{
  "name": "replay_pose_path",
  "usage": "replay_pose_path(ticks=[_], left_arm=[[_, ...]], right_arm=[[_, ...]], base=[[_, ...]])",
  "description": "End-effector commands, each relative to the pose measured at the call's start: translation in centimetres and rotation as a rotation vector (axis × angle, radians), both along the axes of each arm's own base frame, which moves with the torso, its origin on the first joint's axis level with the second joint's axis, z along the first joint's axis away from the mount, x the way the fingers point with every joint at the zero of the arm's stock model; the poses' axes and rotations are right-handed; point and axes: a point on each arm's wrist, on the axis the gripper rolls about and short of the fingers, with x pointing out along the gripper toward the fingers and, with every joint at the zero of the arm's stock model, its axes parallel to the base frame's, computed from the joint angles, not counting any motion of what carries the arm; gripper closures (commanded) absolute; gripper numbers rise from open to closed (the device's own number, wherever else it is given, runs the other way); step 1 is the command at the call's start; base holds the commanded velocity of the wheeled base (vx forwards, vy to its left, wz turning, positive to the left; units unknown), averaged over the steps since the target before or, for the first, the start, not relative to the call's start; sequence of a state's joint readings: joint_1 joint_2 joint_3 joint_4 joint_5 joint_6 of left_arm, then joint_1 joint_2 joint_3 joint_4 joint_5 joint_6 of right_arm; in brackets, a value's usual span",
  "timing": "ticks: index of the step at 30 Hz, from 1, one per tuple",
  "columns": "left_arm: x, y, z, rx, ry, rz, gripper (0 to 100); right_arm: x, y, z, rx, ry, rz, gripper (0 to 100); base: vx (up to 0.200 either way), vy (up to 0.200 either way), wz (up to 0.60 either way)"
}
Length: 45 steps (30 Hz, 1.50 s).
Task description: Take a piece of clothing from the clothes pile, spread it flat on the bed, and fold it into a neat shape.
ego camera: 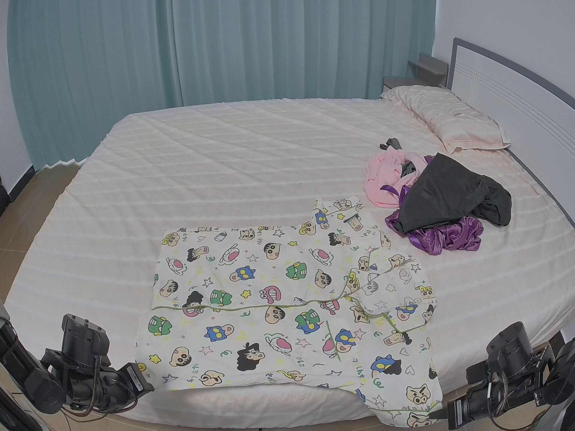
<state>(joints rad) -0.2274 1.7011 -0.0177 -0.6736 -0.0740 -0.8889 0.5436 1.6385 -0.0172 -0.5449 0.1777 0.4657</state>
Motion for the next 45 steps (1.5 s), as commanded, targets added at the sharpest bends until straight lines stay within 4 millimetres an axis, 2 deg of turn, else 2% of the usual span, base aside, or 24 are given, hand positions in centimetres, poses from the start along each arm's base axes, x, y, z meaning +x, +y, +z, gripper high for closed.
replay_pose_path(ticks=[1,6,9,14,20,25,28,31,35,37,38,41,43,45], left_arm=[[-0.6,0.1,-0.3,0.016,0.031,-0.02,100],[-0.2,0.0,0.0,0.011,-0.001,-0.022,100],[1.7,-0.4,0.9,0.002,-0.068,-0.009,100],[3.3,-0.6,1.7,-0.015,-0.125,0.017,100],[6.0,-1.0,3.3,-0.033,-0.158,0.076,100],[8.8,-1.0,5.1,-0.045,-0.155,0.112,100],[10.5,-1.0,5.4,-0.046,-0.126,0.128,100],[12.1,-0.6,5.2,-0.041,-0.102,0.153,100],[14.4,-0.3,3.5,-0.03,-0.054,0.178,100],[14.4,-0.3,3.5,-0.03,-0.054,0.178,100],[16.2,0.1,2.2,-0.028,-0.033,0.201,100],[17.4,0.1,1.6,-0.039,-0.028,0.222,100],[19.3,0.2,1.4,-0.075,-0.047,0.275,100],[19.9,0.1,1.3,-0.085,-0.051,0.287,100]], right_arm=[[-1.0,-0.5,0.8,0.028,-0.031,0.027,100],[-1.1,-0.6,1.5,0.065,-0.074,0.032,100],[-0.4,-0.4,2.3,0.1,-0.118,0.009,100],[1.2,-0.3,3.0,0.124,-0.15,-0.058,100],[4.3,-0.3,4.2,0.157,-0.2,-0.125,100],[8.0,-0.4,4.3,0.152,-0.214,-0.203,100],[10.1,-0.4,4.4,0.158,-0.23,-0.234,100],[11.9,-0.2,4.5,0.165,-0.248,-0.253,100],[14.5,0.4,4.5,0.222,-0.287,-0.309,100],[14.5,0.4,4.5,0.222,-0.287,-0.309,100],[16.1,0.9,3.8,0.248,-0.296,-0.335,100],[17.0,1.2,3.0,0.247,-0.295,-0.344,100],[18.6,1.6,2.0,0.237,-0.321,-0.384,100],[19.2,1.9,1.6,0.237,-0.335,-0.405,100]], base=[[0.0,0.0,0.0],[0.0,0.0,0.0],[0.0,0.0,0.0],[0.0,0.0,0.0],[0.0,0.0,0.0],[0.0,0.0,0.0],[0.0,0.0,0.0],[0.0,0.0,0.0],[0.0,0.0,0.0],[0.0,0.0,0.0],[0.0,0.0,0.0],[0.0,0.0,0.0],[0.0,0.0,0.0],[0.0,0.0,0.0]])
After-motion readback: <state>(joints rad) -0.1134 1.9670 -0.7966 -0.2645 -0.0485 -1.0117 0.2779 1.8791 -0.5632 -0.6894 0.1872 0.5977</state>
